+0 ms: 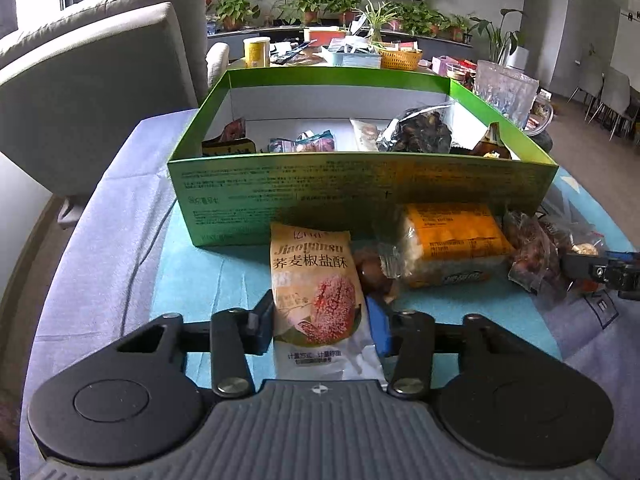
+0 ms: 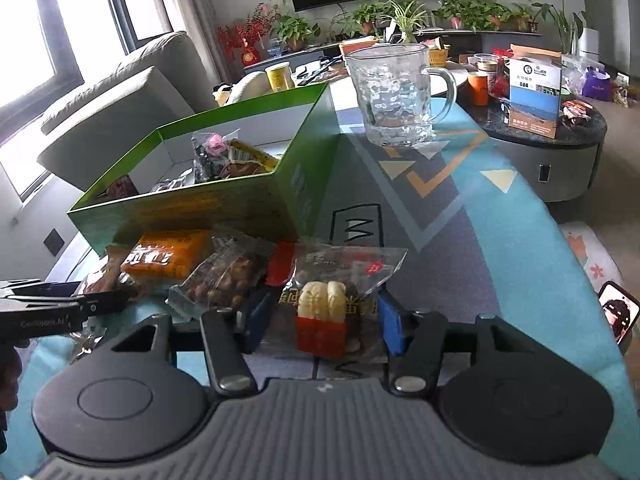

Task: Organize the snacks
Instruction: 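Lower the left tool onto the beige printed bag and close, then hold the beige bag with the left tool while the right tool grasps the red cookie pack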

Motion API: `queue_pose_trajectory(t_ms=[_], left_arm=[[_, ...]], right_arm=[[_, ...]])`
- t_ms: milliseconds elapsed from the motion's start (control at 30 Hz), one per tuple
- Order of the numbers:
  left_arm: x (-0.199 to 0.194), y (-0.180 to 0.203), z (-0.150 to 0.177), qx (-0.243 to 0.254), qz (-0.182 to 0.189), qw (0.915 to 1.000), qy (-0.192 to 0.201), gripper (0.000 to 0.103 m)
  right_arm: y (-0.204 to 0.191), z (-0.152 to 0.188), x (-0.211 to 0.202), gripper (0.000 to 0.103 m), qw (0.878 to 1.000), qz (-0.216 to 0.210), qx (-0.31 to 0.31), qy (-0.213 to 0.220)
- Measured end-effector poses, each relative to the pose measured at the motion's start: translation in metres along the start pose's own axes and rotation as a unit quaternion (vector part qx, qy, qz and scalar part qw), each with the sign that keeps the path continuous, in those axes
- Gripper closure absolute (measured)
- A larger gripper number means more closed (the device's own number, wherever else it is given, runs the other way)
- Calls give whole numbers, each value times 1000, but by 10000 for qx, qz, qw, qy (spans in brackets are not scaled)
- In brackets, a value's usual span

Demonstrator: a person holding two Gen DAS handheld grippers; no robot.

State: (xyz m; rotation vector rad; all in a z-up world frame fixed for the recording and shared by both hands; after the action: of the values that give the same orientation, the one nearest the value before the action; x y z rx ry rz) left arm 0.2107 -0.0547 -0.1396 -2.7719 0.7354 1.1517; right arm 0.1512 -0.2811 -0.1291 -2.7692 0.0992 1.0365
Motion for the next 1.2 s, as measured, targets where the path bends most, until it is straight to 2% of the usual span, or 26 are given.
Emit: queue_pose_trajectory(t_ms=[333, 400, 467, 600, 700, 733, 800, 967, 1200], left_arm=[[-30, 4, -12, 81, 40, 9988, 475, 63], [-33, 5, -13, 86, 46, 9986, 525, 63], [-36, 6, -14, 93, 47, 9984, 562, 63], [-37, 8, -17, 120, 84, 9981, 606, 63], [-37, 7, -17, 115, 46, 9980, 620, 63], [-37, 6, -17, 104, 34, 9980, 616, 63], [-37, 5, -17, 84, 9, 9981, 611, 63], [-35, 1, -16, 24, -35, 9983, 582, 63], [-33, 2, -15, 25, 3, 9984, 560, 63]], right_arm=[[1, -2, -13, 60, 9998, -82, 121, 145], [2, -3, -17, 61, 9997, -74, 124, 197], [3, -4, -20, 67, 9996, -86, 129, 230], [5, -3, -21, 67, 9997, -55, 126, 211], [8, -1, -17, 64, 9995, -13, 298, 118], [10, -1, -17, 57, 9992, -1, 388, 90], [11, 0, -17, 50, 9986, 61, 514, 102], [3, 2, -20, 50, 9987, 189, 379, 274], [-12, 14, -4, 50, 9982, 526, -164, 254]])
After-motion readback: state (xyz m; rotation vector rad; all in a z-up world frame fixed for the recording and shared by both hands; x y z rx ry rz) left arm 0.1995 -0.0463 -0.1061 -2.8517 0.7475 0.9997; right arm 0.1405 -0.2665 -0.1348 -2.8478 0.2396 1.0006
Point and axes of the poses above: each gripper's, at about its wrist camera, not at the fingertips, and x roughly the way its jaws point, y to its right, z to its underside, the point moved 8 cm from there along x, roughly the way its jaws point, and after that the axes turned 8 degrees about z, right-handed, at the moved point
